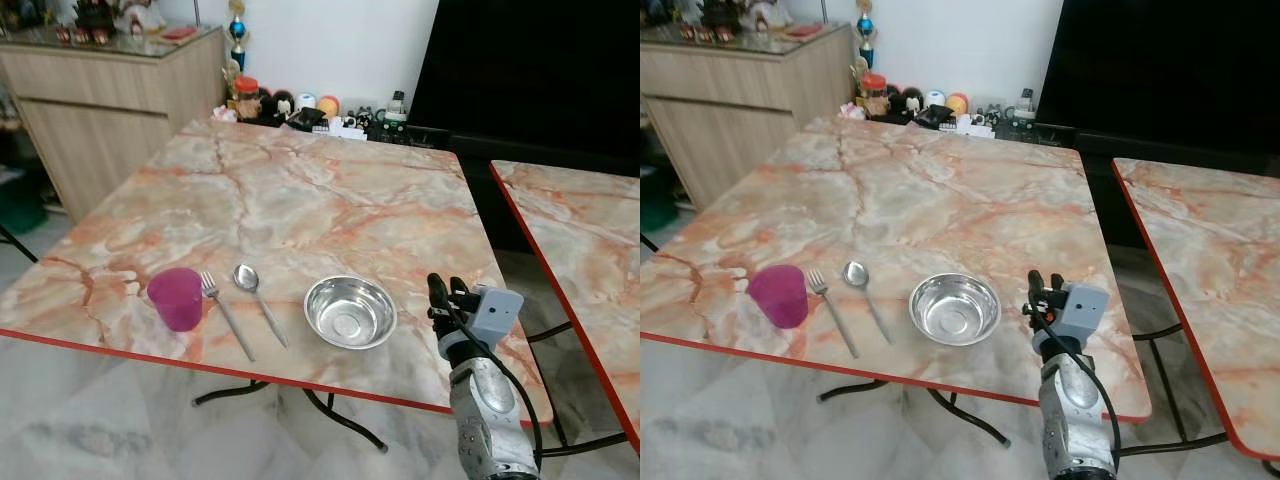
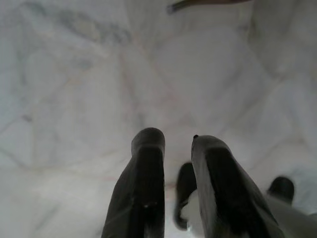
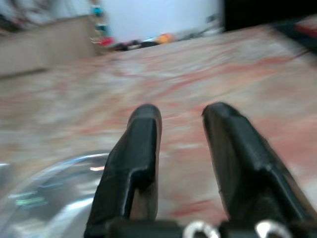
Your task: Setting the table
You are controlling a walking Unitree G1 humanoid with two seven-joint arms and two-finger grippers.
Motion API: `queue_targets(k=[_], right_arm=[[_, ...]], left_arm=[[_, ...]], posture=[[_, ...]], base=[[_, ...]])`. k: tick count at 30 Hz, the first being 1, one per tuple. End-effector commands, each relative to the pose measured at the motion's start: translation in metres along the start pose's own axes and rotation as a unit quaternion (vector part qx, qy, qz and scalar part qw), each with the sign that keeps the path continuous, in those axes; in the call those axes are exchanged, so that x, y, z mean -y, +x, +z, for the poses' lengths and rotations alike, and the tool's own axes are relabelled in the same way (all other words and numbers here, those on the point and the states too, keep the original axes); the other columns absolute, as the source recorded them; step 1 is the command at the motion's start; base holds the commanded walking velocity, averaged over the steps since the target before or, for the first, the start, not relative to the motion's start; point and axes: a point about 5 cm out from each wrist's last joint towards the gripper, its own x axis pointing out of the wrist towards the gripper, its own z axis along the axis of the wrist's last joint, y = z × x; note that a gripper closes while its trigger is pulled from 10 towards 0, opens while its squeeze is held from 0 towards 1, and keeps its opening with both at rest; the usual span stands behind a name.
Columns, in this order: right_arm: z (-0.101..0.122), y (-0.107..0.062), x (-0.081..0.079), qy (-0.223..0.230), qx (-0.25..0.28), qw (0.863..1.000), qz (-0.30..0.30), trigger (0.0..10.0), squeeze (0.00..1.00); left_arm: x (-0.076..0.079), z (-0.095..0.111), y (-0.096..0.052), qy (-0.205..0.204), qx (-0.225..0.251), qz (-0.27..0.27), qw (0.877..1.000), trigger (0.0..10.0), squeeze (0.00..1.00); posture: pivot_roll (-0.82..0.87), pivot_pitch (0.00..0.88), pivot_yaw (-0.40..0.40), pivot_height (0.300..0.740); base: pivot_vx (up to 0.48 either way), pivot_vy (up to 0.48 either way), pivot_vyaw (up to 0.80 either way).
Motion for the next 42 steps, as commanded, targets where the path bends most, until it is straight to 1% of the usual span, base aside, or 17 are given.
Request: queue_targets(k=[1, 4, 5, 6, 7, 11, 13, 14, 15, 17, 19, 24, 27, 32, 35, 38, 42], right_arm=[[0.008, -0.002, 0.008, 0.011, 0.005, 1.0, -0.002, 10.0, 1.0], [0.008, -0.003, 0.008, 0.021, -0.007, 1.0, -0.001, 10.0, 1.0], [0.007, -0.003, 0.008, 0.024, -0.014, 1.0, -0.002, 10.0, 0.55], [0.005, -0.004, 0.008, 0.026, -0.033, 0.999, -0.003, 10.0, 0.0], [0.003, -0.005, 0.009, 0.029, -0.054, 0.998, -0.006, 10.0, 0.0], [0.002, -0.006, 0.009, 0.068, -0.073, 0.995, -0.012, 10.0, 0.0], [0.005, -0.006, 0.006, 0.094, -0.079, 0.992, -0.005, 10.0, 0.0], [0.005, -0.007, 0.006, 0.1, -0.091, 0.991, -0.007, 10.0, 0.0], [0.005, -0.007, 0.006, 0.1, -0.091, 0.991, -0.007, 10.0, 0.0], [0.002, -0.007, 0.002, 0.124, -0.122, 0.985, 0.0, 10.0, 0.0], [0.0, -0.007, 0.0, 0.132, -0.136, 0.982, 0.001, 10.0, 0.0], [-0.006, -0.008, -0.003, 0.177, -0.175, 0.969, -0.003, 10.0, 0.0], [-0.007, -0.008, -0.003, 0.174, -0.184, 0.967, -0.008, 10.0, 0.0], [-0.011, -0.008, -0.006, 0.188, -0.202, 0.961, -0.006, 10.0, 0.0], [-0.014, -0.005, -0.011, 0.195, -0.221, 0.956, -0.002, 10.0, 0.0], [-0.014, -0.004, -0.014, 0.199, -0.226, 0.954, -0.001, 10.0, 0.0], [-0.02, -0.001, -0.018, 0.198, -0.244, 0.949, -0.001, 10.0, 0.0]], left_arm=[[0.003, -0.001, 0.0, -0.003, -0.002, -0.003, 1.0, 10.0, 0.0], [0.003, -0.001, 0.0, -0.002, -0.002, -0.003, 1.0, 10.0, 0.0], [0.003, -0.001, 0.0, -0.002, -0.002, -0.003, 1.0, 10.0, 0.0], [0.003, -0.001, 0.0, -0.002, -0.002, -0.003, 1.0, 10.0, 0.0], [0.003, -0.001, 0.0, -0.002, -0.002, -0.003, 1.0, 10.0, 0.0], [0.002, -0.001, 0.0, -0.002, -0.003, -0.002, 1.0, 10.0, 0.0], [0.003, 0.0, 0.001, 0.0, -0.003, -0.004, 1.0, 10.0, 0.0], [0.003, 0.0, 0.001, 0.0, -0.003, -0.004, 1.0, 10.0, 0.0], [0.003, 0.0, 0.001, 0.0, -0.003, -0.004, 1.0, 10.0, 0.0], [0.003, 0.0, 0.001, 0.0, -0.003, -0.004, 1.0, 10.0, 0.0], [0.003, 0.0, 0.001, 0.002, -0.004, -0.005, 1.0, 10.0, 0.0], [0.003, -0.001, 0.0, 0.004, -0.004, -0.006, 1.0, 10.0, 0.0], [0.003, -0.001, 0.0, 0.005, -0.005, -0.007, 1.0, 10.0, 0.0], [0.004, -0.002, 0.0, 0.006, -0.007, -0.007, 1.0, 10.0, 0.0], [0.005, -0.002, 0.0, 0.006, -0.007, -0.009, 1.0, 10.0, 0.0], [0.005, -0.002, 0.0, 0.006, -0.007, -0.009, 1.0, 10.0, 0.0], [0.006, -0.002, 0.0, 0.005, -0.007, -0.009, 1.0, 10.0, 0.0]], posture=[[0.13, 0.027, -0.056, 0.74], [0.12, 0.027, -0.057, 0.74], [0.12, 0.027, -0.056, 0.74], [0.12, 0.027, -0.056, 0.74], [0.12, 0.027, -0.056, 0.74], [0.12, 0.027, -0.056, 0.74], [0.12, 0.027, -0.055, 0.74], [0.12, 0.026, -0.055, 0.74], [0.12, 0.026, -0.055, 0.74], [0.12, 0.025, -0.055, 0.74], [0.12, 0.025, -0.055, 0.74], [0.13, 0.026, -0.058, 0.74], [0.13, 0.026, -0.058, 0.74], [0.13, 0.025, -0.058, 0.74], [0.13, 0.026, -0.059, 0.74], [0.13, 0.026, -0.06, 0.74], [0.14, 0.024, -0.062, 0.74]], base=[[0.0, 0.0, 0.0], [0.0, 0.0, 0.0], [0.0, 0.0, 0.0], [0.0, 0.0, 0.0], [0.0, 0.0, 0.0], [0.0, 0.0, 0.0], [0.0, 0.0, 0.0], [0.0, 0.0, 0.0], [0.0, 0.0, 0.0], [0.0, 0.0, 0.0], [0.0, 0.0, 0.0], [0.0, 0.0, 0.0], [0.0, 0.0, 0.0], [0.0, 0.0, 0.0], [0.0, 0.0, 0.0], [0.0, 0.0, 0.0], [0.0, 0.0, 0.0]])
